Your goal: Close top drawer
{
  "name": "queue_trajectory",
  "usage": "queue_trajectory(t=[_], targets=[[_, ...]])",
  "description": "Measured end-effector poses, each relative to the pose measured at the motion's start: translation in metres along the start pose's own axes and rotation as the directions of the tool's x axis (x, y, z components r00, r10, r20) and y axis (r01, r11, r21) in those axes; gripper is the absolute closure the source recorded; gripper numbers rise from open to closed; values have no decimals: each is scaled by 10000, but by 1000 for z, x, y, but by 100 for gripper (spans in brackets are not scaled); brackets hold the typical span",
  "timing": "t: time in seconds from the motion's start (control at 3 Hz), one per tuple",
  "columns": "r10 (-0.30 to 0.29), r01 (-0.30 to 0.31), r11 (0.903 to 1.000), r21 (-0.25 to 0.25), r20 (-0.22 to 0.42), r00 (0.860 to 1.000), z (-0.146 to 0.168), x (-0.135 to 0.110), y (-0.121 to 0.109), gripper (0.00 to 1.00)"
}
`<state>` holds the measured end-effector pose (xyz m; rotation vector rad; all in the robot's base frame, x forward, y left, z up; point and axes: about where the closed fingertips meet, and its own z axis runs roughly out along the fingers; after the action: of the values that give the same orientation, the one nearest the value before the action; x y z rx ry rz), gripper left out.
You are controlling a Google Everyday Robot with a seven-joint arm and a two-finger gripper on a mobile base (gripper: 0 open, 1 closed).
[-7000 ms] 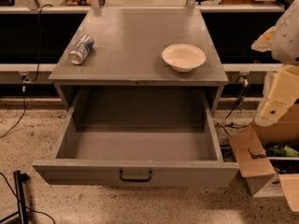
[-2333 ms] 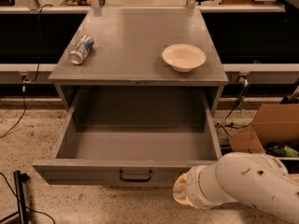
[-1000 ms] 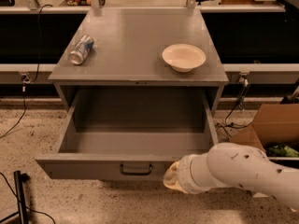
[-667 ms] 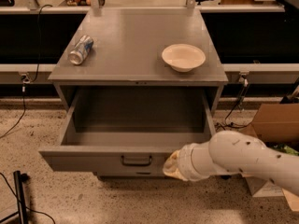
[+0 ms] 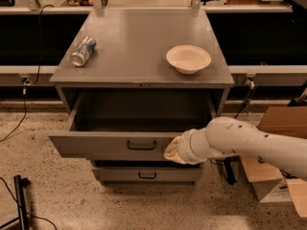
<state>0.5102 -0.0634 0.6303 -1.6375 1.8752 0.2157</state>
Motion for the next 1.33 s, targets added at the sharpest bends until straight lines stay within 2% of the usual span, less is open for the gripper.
queue_trajectory(t=[0.33, 1.0, 1.33], targets=[[126, -128, 9998, 154, 161, 9998, 17, 6, -31, 100], [115, -131, 9987, 493, 322, 9994, 36, 17, -74, 100], [-77, 48, 9975, 706, 415, 9991, 45, 10, -95, 100]])
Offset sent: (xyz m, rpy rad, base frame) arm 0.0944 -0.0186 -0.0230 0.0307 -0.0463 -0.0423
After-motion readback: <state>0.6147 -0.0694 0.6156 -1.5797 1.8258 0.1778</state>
